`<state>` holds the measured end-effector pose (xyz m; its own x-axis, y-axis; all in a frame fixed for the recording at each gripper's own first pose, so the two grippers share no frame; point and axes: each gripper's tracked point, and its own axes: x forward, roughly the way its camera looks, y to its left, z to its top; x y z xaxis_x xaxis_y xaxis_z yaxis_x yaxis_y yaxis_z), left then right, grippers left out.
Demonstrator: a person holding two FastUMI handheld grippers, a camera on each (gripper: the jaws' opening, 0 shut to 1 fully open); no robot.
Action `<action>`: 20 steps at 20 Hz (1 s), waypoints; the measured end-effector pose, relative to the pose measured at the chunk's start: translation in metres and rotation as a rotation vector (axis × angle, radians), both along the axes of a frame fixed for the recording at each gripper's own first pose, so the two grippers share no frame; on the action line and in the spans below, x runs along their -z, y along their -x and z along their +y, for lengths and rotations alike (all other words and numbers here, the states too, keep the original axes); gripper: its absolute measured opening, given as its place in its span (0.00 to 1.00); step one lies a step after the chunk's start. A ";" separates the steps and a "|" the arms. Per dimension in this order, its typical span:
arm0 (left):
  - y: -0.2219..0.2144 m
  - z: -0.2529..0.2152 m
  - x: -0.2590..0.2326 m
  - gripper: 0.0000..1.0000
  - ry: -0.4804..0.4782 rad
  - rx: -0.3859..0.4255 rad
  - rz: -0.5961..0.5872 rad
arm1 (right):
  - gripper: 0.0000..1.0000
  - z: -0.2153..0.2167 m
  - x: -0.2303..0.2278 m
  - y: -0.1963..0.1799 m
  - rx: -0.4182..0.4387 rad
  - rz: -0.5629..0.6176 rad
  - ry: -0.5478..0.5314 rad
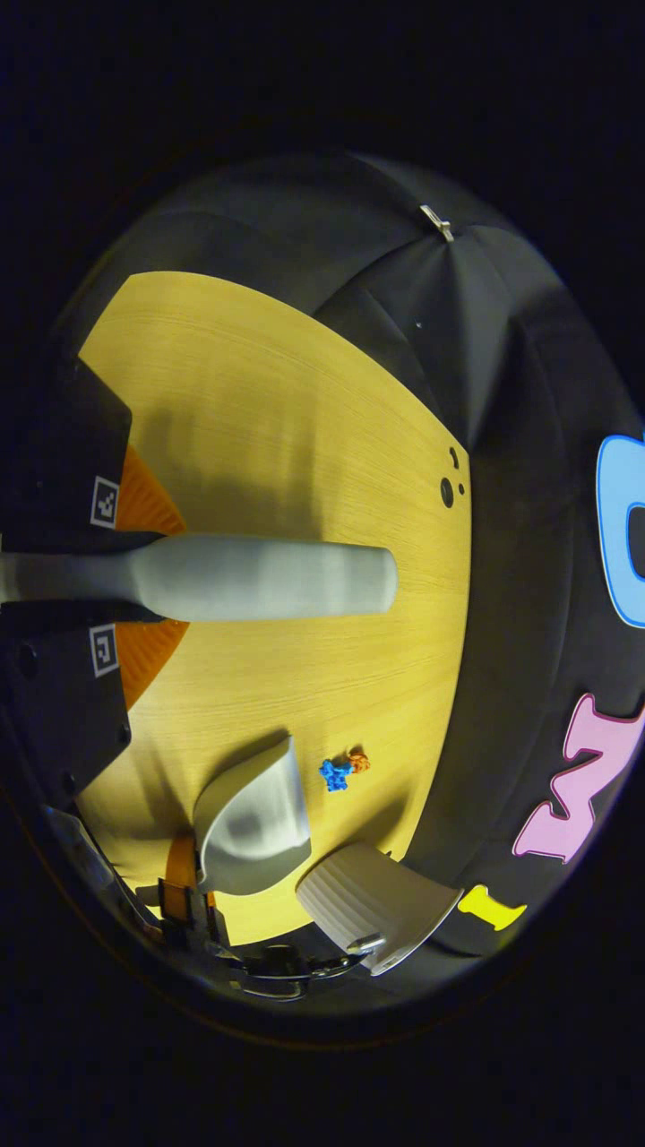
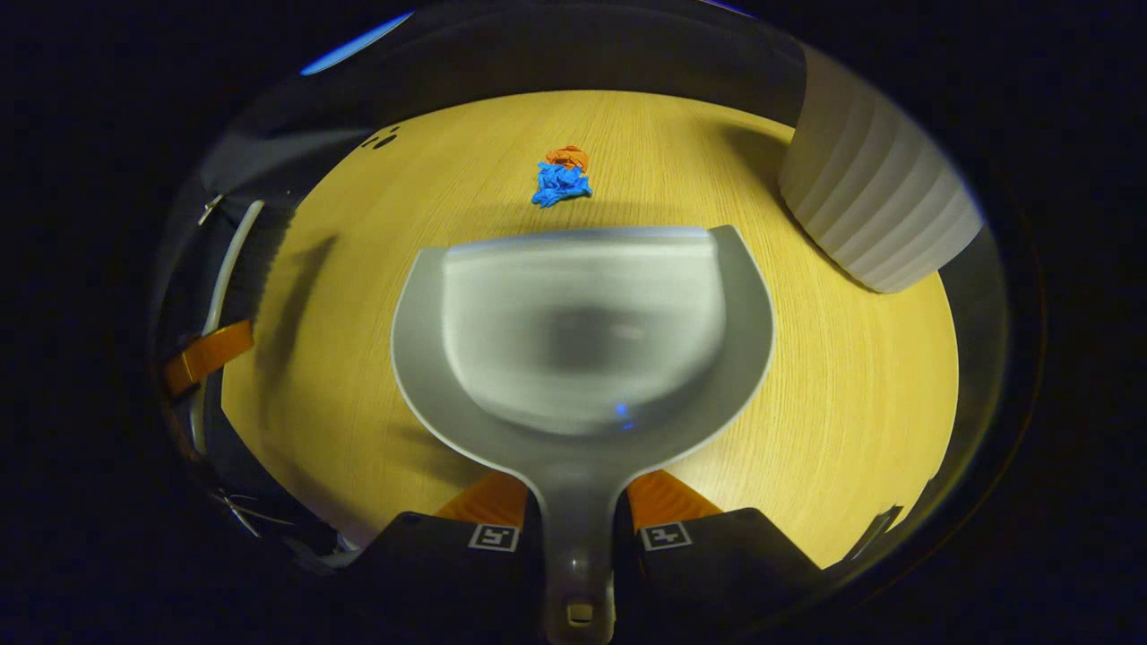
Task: Pick up the small broom and dustpan from the desktop, sweep the trash into the dustpan with the broom, and then empty the trash into the garbage bin.
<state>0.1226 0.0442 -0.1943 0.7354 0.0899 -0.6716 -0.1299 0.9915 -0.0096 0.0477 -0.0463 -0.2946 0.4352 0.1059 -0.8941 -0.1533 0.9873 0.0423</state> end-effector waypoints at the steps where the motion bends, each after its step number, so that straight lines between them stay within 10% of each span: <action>1: -0.011 -0.005 -0.002 0.25 0.003 0.015 0.004 | 0.34 -0.005 -0.001 0.001 -0.016 0.000 0.004; 20: -0.204 -0.123 0.022 0.25 -0.297 0.546 0.145 | 0.39 -0.084 -0.003 0.009 -0.215 0.002 0.002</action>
<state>0.3264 -0.0793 -0.2160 0.6314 -0.0748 -0.7718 0.4158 0.8728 0.2556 0.0386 -0.1307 -0.2912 0.4011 0.1945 -0.8952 -0.3601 0.9320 0.0411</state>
